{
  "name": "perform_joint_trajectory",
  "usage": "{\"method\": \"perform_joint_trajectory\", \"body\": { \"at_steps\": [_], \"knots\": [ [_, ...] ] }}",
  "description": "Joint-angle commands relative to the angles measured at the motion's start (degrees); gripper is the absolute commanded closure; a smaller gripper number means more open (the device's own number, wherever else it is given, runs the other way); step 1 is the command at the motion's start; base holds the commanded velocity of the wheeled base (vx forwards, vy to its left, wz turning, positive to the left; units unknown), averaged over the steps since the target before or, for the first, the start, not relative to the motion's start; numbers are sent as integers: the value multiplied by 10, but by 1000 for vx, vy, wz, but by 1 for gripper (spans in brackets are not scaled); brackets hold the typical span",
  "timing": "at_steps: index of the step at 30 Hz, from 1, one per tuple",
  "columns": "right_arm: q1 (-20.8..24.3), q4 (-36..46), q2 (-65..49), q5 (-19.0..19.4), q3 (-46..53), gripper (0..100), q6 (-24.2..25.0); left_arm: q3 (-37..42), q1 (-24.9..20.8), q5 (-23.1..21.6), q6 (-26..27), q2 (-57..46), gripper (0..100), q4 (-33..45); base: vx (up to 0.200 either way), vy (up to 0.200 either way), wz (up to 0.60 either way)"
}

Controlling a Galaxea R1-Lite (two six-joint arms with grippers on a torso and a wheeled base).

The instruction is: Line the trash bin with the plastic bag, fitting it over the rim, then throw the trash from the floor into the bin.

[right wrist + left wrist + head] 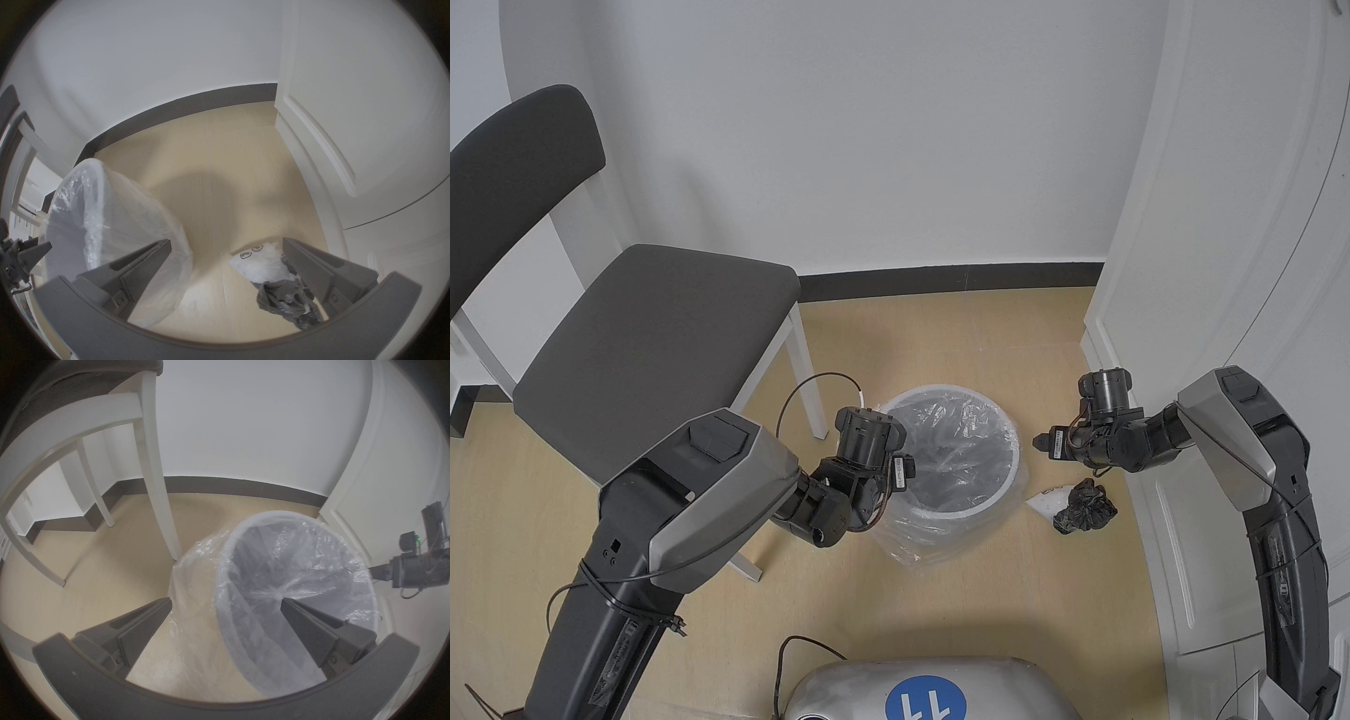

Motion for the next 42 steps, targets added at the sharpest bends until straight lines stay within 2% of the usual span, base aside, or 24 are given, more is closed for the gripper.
{"method": "perform_joint_trajectory", "body": {
  "at_steps": [1,11,28,32,35,39,42],
  "knots": [
    [-2,-1,-3,0,0,0,0,-31,0,26,2,42,0,5,0,0,0],
    [-11,2,-9,0,0,0,-2,-9,26,27,6,4,0,51,0,0,0],
    [-7,-5,-27,2,0,0,11,-5,33,25,5,-10,0,48,0,0,0],
    [42,-30,-39,0,3,0,89,-1,31,25,5,-12,0,45,0,0,0],
    [69,-73,-44,-3,15,0,122,0,31,25,5,-12,0,44,0,0,0],
    [91,-143,-43,-6,41,0,130,0,30,25,5,-12,0,45,0,0,0],
    [95,-161,-40,-6,56,0,126,0,28,25,5,-10,0,45,0,0,0]
  ]
}}
